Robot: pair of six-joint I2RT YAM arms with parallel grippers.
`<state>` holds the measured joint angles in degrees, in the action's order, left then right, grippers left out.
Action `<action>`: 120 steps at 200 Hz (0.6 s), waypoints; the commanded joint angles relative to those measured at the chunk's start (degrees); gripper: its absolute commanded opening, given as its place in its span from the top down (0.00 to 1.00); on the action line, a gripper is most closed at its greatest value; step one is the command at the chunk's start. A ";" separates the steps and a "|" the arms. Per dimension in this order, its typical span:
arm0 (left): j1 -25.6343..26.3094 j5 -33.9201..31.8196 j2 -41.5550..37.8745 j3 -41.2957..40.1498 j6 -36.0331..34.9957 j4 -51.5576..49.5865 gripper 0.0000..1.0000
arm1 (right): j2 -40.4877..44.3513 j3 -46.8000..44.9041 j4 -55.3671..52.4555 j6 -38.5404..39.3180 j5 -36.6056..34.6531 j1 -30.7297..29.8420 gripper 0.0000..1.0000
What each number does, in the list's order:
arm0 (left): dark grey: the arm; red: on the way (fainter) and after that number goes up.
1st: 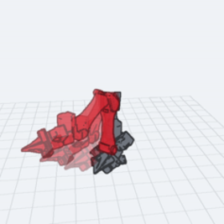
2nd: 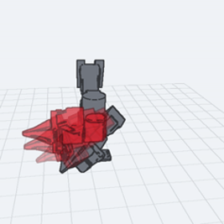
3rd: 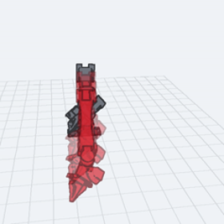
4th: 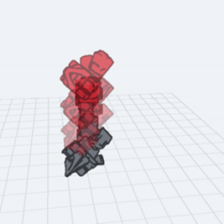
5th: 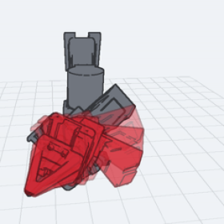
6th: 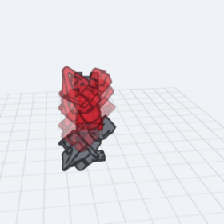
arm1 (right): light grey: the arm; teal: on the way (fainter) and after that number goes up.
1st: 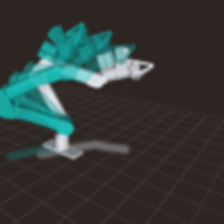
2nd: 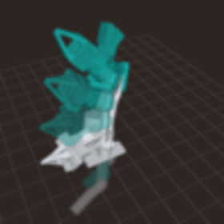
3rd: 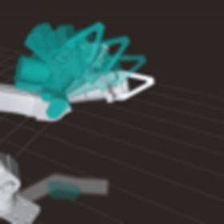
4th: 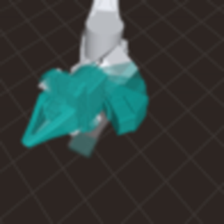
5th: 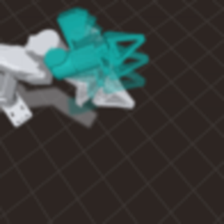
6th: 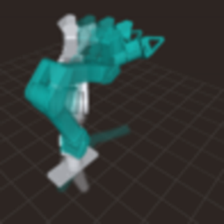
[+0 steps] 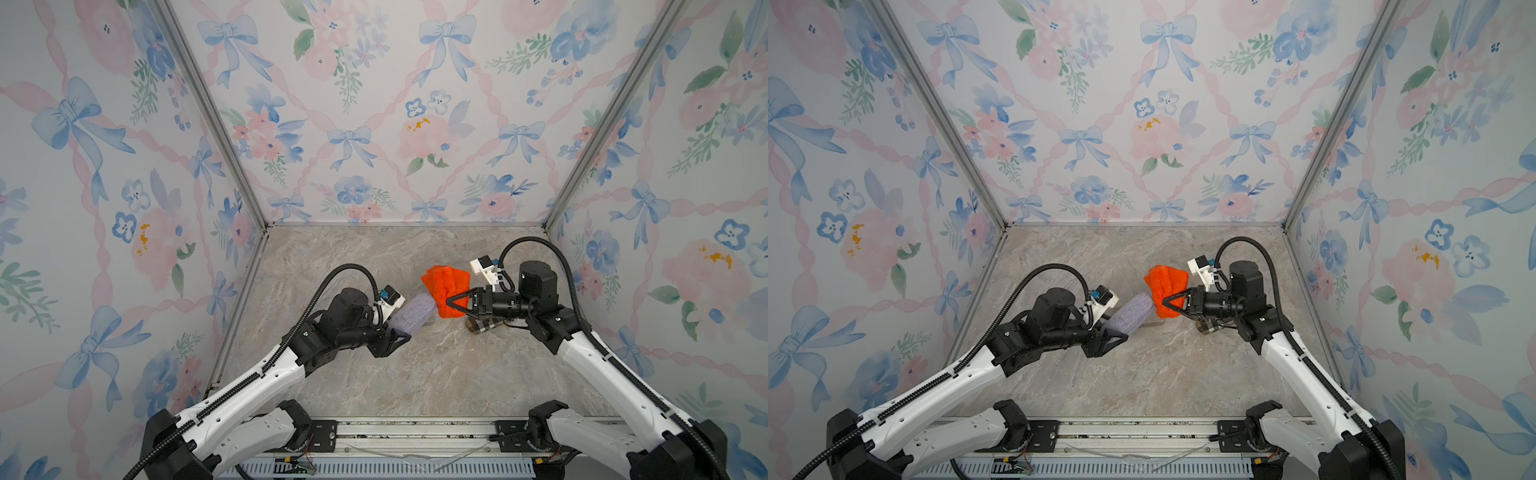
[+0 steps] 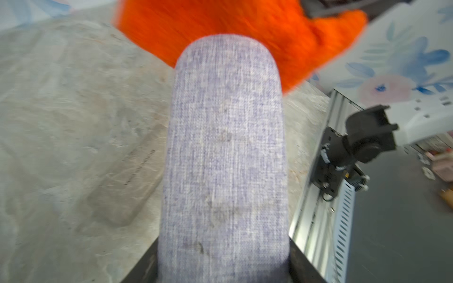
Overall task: Wipe the eyeglass case
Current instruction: Wipe the dirt from the eyeglass case.
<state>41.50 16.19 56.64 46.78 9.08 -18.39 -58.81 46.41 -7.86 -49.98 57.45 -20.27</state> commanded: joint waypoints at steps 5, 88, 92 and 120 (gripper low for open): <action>-0.95 -5.20 -1.28 0.68 3.11 7.05 0.72 | 2.38 -2.12 -1.78 -4.32 5.43 0.10 1.00; -2.23 20.09 1.03 4.84 16.30 14.88 0.72 | 5.18 3.75 5.97 2.60 -9.81 -8.64 1.00; -2.02 20.97 1.60 4.62 17.07 15.55 0.72 | 4.41 4.17 7.15 2.65 -10.47 -9.24 1.00; -0.10 24.72 4.73 3.18 19.06 15.05 0.70 | 1.09 6.92 12.05 3.28 -11.48 -9.22 1.00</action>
<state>39.90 32.10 59.20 50.26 24.01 -6.07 -55.99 50.06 -2.76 -49.15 50.46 -29.41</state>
